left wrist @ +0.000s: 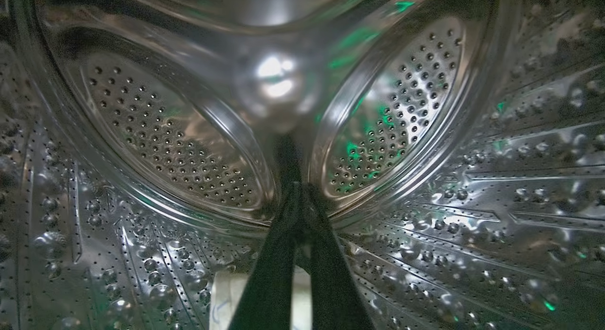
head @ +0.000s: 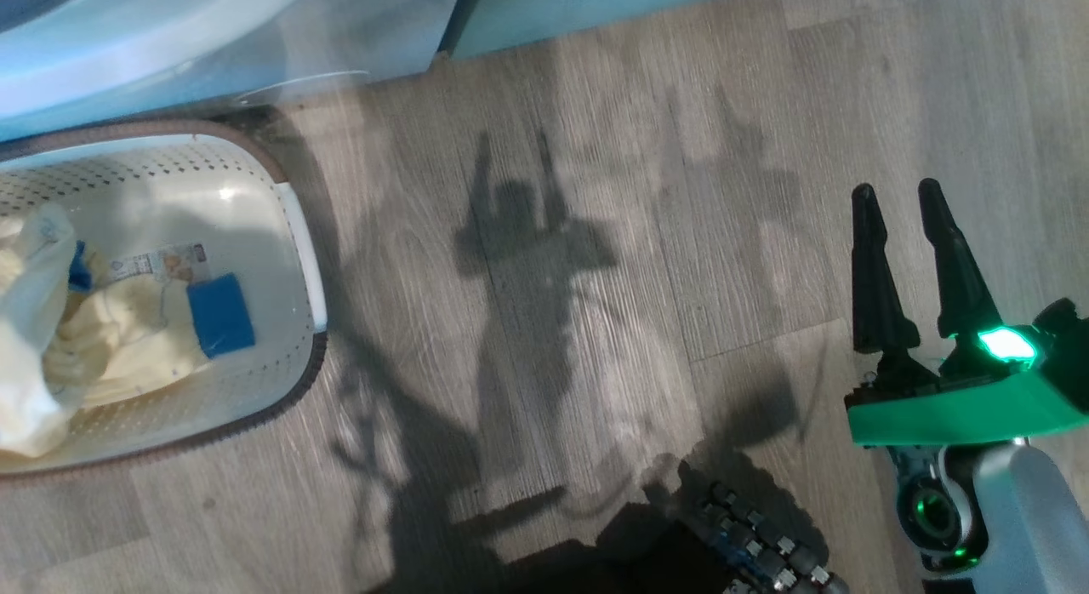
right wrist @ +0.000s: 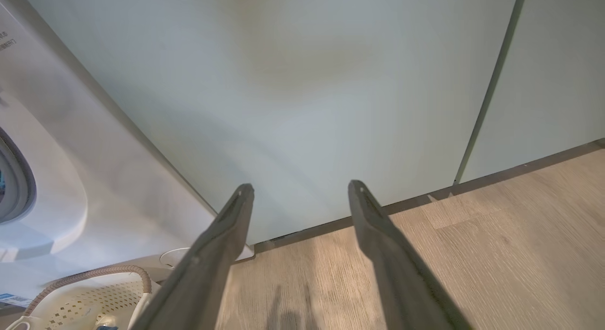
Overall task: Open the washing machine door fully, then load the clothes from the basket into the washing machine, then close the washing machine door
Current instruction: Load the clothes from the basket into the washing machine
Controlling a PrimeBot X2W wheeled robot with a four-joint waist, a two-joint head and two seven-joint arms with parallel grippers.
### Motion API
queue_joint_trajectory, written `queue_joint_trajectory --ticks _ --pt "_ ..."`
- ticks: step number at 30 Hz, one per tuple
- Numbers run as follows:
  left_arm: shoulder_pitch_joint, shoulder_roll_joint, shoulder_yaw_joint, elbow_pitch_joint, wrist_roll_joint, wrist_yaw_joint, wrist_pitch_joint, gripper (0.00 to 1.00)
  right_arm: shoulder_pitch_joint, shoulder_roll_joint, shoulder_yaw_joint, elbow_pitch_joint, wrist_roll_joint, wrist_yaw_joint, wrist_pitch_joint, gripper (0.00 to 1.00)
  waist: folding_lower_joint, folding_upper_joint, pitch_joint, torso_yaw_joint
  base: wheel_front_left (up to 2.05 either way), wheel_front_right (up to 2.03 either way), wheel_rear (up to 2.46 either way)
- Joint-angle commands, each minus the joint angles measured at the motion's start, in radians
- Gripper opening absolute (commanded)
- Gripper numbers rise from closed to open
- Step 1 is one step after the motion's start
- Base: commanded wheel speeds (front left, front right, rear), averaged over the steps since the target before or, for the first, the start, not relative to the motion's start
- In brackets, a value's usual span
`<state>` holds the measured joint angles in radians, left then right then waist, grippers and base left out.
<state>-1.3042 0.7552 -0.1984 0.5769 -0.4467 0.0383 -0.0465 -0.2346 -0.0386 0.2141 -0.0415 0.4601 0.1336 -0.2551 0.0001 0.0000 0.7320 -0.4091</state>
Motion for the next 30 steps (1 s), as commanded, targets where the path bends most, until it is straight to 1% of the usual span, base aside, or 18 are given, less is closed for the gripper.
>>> queue_joint_trajectory --ticks 1,5,11,15,16,17,18,24,30 --pt "-0.031 0.063 0.018 0.009 0.011 -0.008 -0.023 0.00 -0.001 -0.012 0.015 -0.030 0.009 -0.003 -0.007 1.00 -0.0001 0.0000 0.008 -0.005 0.00 0.00 0.00" --pt "-0.059 0.042 0.005 0.116 -0.001 -0.036 -0.037 0.00 -0.001 -0.012 0.013 -0.031 0.011 -0.003 -0.007 1.00 -0.0001 0.0000 0.021 -0.004 0.00 0.00 0.00" --pt "-0.083 0.012 -0.012 0.189 -0.020 -0.065 -0.015 0.00 -0.008 -0.012 0.006 -0.029 0.004 -0.003 -0.007 1.00 -0.0001 0.0000 0.028 0.011 0.00 0.00 0.00" --pt "-0.084 -0.012 -0.015 0.212 -0.032 -0.062 -0.020 0.00 -0.015 -0.012 0.003 -0.026 -0.003 -0.003 -0.007 1.00 -0.0001 0.0000 0.023 0.027 0.00 0.00 0.00" --pt "-0.081 -0.018 -0.016 0.216 -0.034 -0.061 -0.024 0.35 -0.016 -0.012 0.001 -0.024 -0.004 -0.003 -0.007 1.00 -0.0001 0.0000 0.020 0.032 0.00 0.00 0.00" --pt "-0.078 -0.023 -0.016 0.220 -0.036 -0.060 -0.030 0.79 -0.017 -0.012 -0.001 -0.024 -0.007 -0.003 -0.007 1.00 -0.0001 0.0000 0.017 0.036 0.00 0.00 0.00" --pt "-0.074 -0.028 -0.016 0.222 -0.039 -0.058 -0.036 1.00 -0.018 -0.012 -0.004 -0.023 -0.010 -0.003 -0.007 1.00 -0.0001 0.0000 0.014 0.041 0.00 0.00 0.00" --pt "-0.031 -0.061 -0.011 0.224 -0.063 -0.063 -0.075 1.00 -0.019 -0.012 -0.019 -0.022 -0.025 -0.003 -0.007 1.00 -0.0001 0.0000 -0.010 0.069 0.00 0.00 0.00" --pt "0.061 -0.097 0.007 0.198 -0.101 -0.061 -0.137 1.00 -0.012 -0.012 -0.036 -0.018 -0.054 -0.003 -0.007 1.00 -0.0001 0.0000 -0.053 0.104 0.00 0.00 0.00"
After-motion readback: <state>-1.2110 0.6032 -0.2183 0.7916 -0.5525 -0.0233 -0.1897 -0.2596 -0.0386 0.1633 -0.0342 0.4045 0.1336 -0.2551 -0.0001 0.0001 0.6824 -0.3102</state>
